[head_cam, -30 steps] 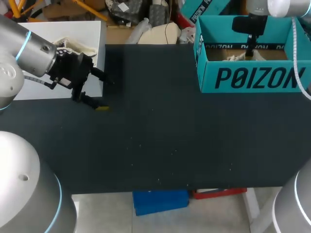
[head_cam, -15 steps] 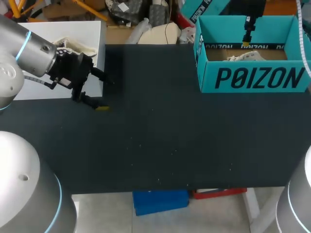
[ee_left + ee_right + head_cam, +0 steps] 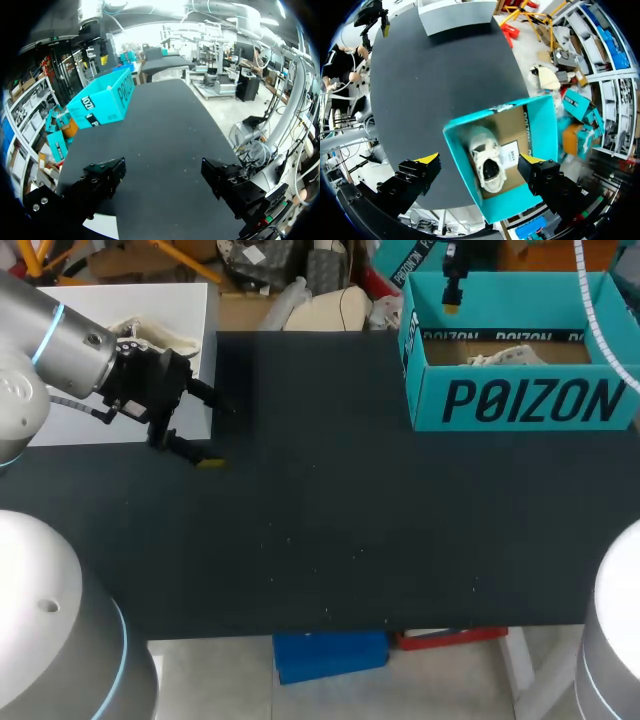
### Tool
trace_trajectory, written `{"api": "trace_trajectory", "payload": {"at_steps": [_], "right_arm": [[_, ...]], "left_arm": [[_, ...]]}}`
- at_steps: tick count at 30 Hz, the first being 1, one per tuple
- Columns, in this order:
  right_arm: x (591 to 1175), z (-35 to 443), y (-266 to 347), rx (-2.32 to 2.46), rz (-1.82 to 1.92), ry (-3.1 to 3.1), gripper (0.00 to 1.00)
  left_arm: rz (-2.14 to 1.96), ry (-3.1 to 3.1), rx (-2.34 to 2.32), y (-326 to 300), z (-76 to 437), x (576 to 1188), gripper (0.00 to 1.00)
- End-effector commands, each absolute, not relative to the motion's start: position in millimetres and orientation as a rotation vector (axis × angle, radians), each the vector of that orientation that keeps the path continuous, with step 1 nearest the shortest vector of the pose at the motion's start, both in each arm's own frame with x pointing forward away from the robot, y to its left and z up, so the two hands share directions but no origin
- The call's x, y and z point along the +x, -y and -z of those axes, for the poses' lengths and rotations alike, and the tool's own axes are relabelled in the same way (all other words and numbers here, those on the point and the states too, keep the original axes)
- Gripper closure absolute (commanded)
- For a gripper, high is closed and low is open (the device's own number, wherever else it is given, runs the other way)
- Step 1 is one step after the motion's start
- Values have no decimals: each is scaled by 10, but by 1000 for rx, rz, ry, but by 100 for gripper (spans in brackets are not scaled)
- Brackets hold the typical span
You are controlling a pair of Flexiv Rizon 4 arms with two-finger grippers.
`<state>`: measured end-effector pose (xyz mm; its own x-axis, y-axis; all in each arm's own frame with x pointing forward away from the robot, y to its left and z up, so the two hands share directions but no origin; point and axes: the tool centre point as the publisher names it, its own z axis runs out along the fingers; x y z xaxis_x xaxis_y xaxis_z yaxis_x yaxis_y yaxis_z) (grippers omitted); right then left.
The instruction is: Take the shoe out of the shoebox, open the shoe tongue, remove and reinsert the insole, then place the shoe into the shoebox
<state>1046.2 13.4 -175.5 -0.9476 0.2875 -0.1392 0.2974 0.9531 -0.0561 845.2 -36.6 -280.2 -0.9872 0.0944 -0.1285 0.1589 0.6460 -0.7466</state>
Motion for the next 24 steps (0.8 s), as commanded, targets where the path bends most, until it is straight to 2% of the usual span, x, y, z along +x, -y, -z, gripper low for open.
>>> {"api": "trace_trajectory", "payload": {"at_steps": [1,9,24], "right_arm": [[10130,1739,-526,385,141,-2898,0],[9718,2090,-946,420,50,-2971,0],[9129,2868,-1231,514,-52,-3122,0]], "left_arm": [[1270,-2779,215,369,2814,8451,0],[1270,-2779,215,369,2814,8451,0],[1270,-2779,215,369,2814,8451,0]]}}
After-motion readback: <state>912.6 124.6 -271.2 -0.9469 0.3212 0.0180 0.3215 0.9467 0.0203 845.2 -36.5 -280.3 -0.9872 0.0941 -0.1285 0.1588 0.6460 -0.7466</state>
